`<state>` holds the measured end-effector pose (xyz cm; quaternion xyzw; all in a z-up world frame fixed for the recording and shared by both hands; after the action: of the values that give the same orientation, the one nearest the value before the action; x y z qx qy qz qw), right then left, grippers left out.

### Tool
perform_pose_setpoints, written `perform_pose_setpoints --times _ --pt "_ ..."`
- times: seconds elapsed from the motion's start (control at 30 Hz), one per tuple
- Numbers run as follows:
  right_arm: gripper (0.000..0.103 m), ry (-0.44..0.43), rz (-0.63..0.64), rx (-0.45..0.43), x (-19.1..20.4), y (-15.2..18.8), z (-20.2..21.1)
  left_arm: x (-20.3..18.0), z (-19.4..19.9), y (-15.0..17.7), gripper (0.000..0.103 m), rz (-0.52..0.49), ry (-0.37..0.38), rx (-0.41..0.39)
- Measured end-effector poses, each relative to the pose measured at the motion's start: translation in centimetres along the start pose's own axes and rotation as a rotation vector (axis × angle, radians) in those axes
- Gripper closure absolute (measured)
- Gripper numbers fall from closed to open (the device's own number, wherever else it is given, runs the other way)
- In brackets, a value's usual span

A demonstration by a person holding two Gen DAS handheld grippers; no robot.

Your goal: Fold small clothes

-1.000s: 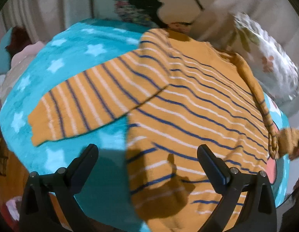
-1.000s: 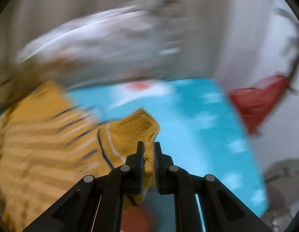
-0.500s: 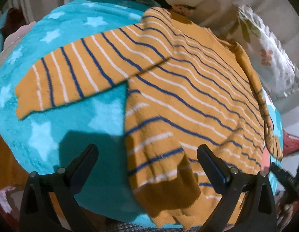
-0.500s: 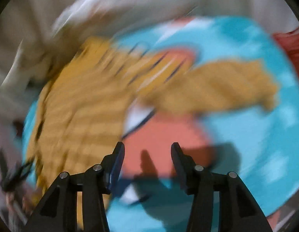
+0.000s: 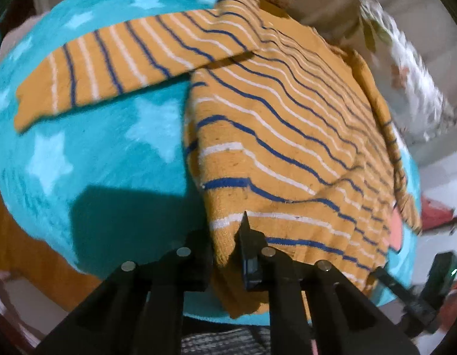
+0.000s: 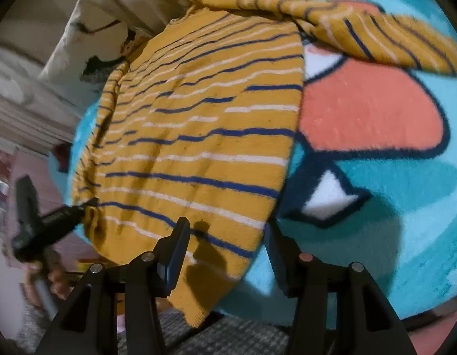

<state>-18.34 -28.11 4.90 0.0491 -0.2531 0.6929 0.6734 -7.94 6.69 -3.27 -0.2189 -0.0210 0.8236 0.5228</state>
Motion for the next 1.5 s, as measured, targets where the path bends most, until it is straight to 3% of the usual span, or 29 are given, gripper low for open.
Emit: perform_pose_setpoints --times 0.03,0.17,0.4,0.5,0.57,0.67,0.73,0.8,0.83,0.93,1.13,1.27,1.33,1.5 --pt "0.095 0.017 0.008 -0.001 0.8 0.2 -0.7 0.4 0.4 0.3 0.092 0.021 0.013 -0.008" --pt "0.094 -0.042 -0.009 0.038 -1.4 0.2 -0.8 1.6 3.0 1.9 0.094 0.036 0.032 -0.032" --pt "0.095 -0.088 0.029 0.097 -1.8 3.1 2.3 1.9 5.6 5.1 0.096 0.026 -0.016 -0.012" --pt "0.094 -0.111 0.014 0.185 -2.4 4.6 0.5 2.6 4.9 6.4 0.095 0.036 -0.018 0.017" --pt "0.093 -0.082 0.024 0.222 -2.7 4.8 -1.0 3.0 4.8 6.7 0.094 0.027 -0.042 0.019" --pt "0.093 -0.055 0.031 0.205 -3.4 3.7 -2.0 3.2 6.2 6.7 0.094 -0.006 -0.088 -0.016" --pt "0.078 -0.068 0.016 0.157 -3.7 2.3 -1.5 3.7 7.3 5.9 0.087 -0.032 -0.113 -0.052" --pt "0.063 -0.053 -0.002 0.089 -4.4 0.4 -0.8 4.7 8.3 4.7 0.064 -0.034 -0.145 -0.093" --pt "0.063 -0.04 -0.008 0.063 -4.7 -0.3 -0.6 5.4 8.6 3.9 0.053 -0.024 -0.154 -0.117" --pt "0.063 -0.006 -0.023 0.006 -4.5 -1.8 -0.7 7.1 8.4 1.0 0.049 0.013 -0.149 -0.162" --pt "0.062 0.035 -0.031 -0.04 -1.6 -3.2 -1.8 10.1 5.2 -3.7 0.042 0.159 -0.042 -0.158" --pt "0.062 0.056 -0.056 -0.062 1.4 -3.7 -2.0 12.1 2.2 -6.4 0.041 0.191 -0.01 -0.107" --pt "0.062 0.06 -0.061 -0.077 2.8 -4.1 -1.8 12.3 2.4 -7.6 0.035 0.18 0.008 -0.141" --pt "0.061 0.058 -0.077 -0.125 5.7 -5.8 -2.3 13.6 1.6 -10.9 0.036 0.216 0.026 -0.145"
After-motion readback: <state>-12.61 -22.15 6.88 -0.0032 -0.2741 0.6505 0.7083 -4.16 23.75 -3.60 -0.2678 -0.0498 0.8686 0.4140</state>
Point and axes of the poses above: each gripper's, at about its wrist camera, not at the fingertips, and z roughly against the way its jaws point, x to its left, y to its underside, the point moved 1 cm from there along -z, roughly the way its jaws point, and after that the axes turned 3 degrees about -z, right-handed, at the moved point
